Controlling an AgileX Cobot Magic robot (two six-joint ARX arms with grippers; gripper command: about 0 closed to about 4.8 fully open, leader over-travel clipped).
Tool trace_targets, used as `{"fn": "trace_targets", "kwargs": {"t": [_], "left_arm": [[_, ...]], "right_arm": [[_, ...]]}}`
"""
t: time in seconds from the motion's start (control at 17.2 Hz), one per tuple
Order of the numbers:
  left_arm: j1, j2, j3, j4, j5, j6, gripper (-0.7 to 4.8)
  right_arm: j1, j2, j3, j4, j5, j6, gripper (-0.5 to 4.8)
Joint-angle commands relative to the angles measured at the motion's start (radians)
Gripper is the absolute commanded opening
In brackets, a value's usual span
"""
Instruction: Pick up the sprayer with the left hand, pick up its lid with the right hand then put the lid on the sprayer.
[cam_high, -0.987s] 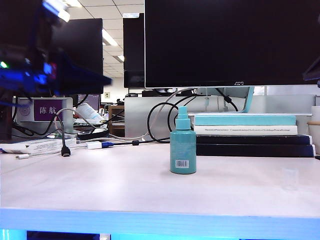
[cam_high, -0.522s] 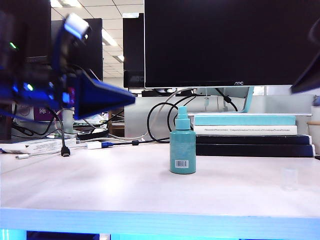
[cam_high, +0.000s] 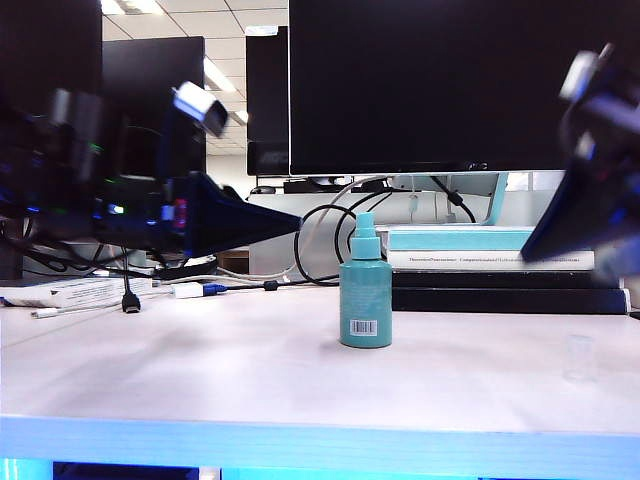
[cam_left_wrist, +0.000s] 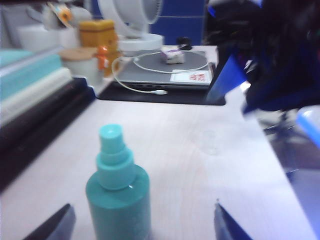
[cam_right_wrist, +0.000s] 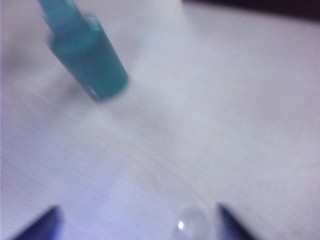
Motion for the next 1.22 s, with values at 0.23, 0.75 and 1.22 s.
{"fn": "trace_targets", "kwargs": {"t": [0.23, 0.75, 1.22], "left_arm": [[-0.031, 0.027, 0.072, -0.051, 0.037, -0.055, 3.73], [-0.111, 0.129, 0.176, -0.123, 0.006, -0.067, 3.99], [-0.119, 0.137, 0.226, -0.211, -0.156, -0.058, 4.79]], "right_arm": [[0.014, 0.121, 0.003, 0.041, 0.08, -0.007, 4.41], [0.016, 0.167, 0.002, 0.07, 0.077, -0.007, 4.2], [0.016, 0.238, 0.003, 0.114, 0.048, -0.006, 4.18]]}}
